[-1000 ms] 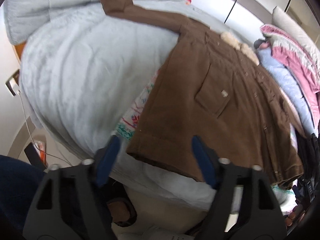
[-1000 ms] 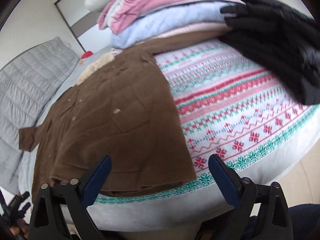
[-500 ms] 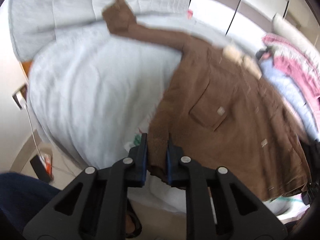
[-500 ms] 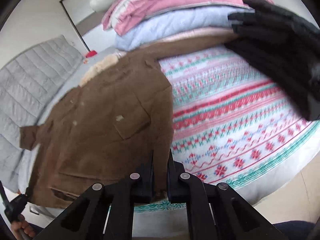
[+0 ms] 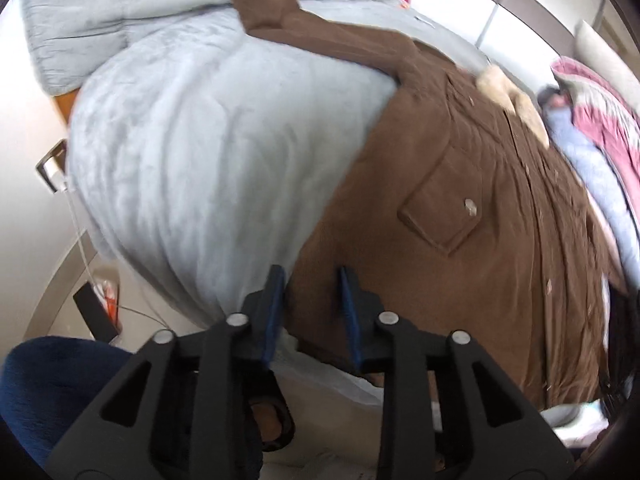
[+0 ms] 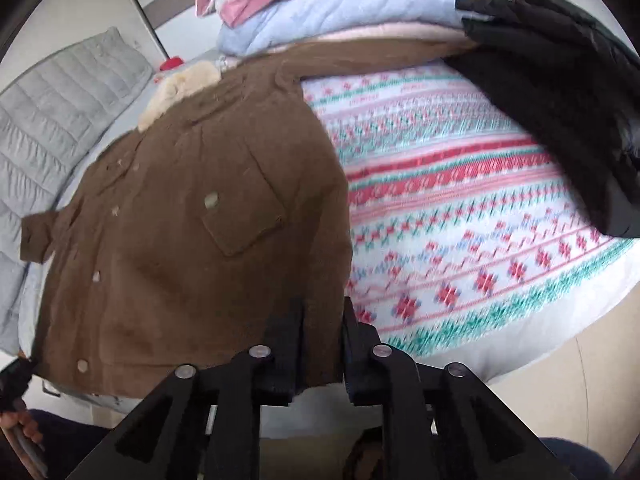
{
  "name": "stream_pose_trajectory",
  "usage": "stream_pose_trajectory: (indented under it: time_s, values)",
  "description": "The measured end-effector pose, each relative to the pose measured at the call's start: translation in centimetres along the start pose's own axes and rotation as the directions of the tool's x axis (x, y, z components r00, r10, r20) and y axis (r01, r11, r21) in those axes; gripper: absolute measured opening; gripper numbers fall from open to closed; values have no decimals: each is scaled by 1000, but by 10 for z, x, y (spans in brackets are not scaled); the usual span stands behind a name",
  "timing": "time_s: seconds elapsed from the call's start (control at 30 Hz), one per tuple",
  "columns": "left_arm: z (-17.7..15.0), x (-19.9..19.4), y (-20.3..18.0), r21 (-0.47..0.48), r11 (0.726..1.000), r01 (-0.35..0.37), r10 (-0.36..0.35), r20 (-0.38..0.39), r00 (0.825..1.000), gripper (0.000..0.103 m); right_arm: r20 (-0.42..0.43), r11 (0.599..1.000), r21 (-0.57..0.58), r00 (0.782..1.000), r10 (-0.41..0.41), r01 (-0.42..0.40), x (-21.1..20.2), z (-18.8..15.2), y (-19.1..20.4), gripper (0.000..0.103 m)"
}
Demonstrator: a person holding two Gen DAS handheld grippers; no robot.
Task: Fold large clothes
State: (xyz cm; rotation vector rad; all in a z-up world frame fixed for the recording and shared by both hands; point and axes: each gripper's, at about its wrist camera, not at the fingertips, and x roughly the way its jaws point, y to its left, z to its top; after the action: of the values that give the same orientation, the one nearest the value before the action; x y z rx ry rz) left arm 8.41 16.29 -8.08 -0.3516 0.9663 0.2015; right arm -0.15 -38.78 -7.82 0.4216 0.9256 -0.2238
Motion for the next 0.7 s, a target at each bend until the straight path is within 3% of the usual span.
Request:
stream_pose_trajectory:
  time_s: [0.07,0.13,0.23,0.33,0.43,0.53,0.7]
  values:
    - [8,-21,5,-36,999,17,-15,50,999,42,84,999,-8,996,-38,39,-19,16,-4,54]
    - [19,-46,5,-61,997,37,-29,128,991,58,144,999,1,989,-43,43,-31,34,-6,66]
    - [40,-59,-18,-14,998,62,-58,173,983,64,140,998,54,990,14,-22,-24,67,-14,68]
    - [64,-53,-62,49,994,95,-102,165,981,68,105,995,97,994,16,-26,3,104,-18,68]
    - [90,-34,-136,160,976,146,-167,131,977,74,82,986,151,995,54,-66,36,138,-26,68]
    - [103,-5,-207,281,937,205,-235,76,969,77,86,981,195,996,-4,-13,62,170,-38,68]
    - [112,60,-269,357,913,195,-224,42,974,78,59,945,325,997,-52,30,115,227,-81,68]
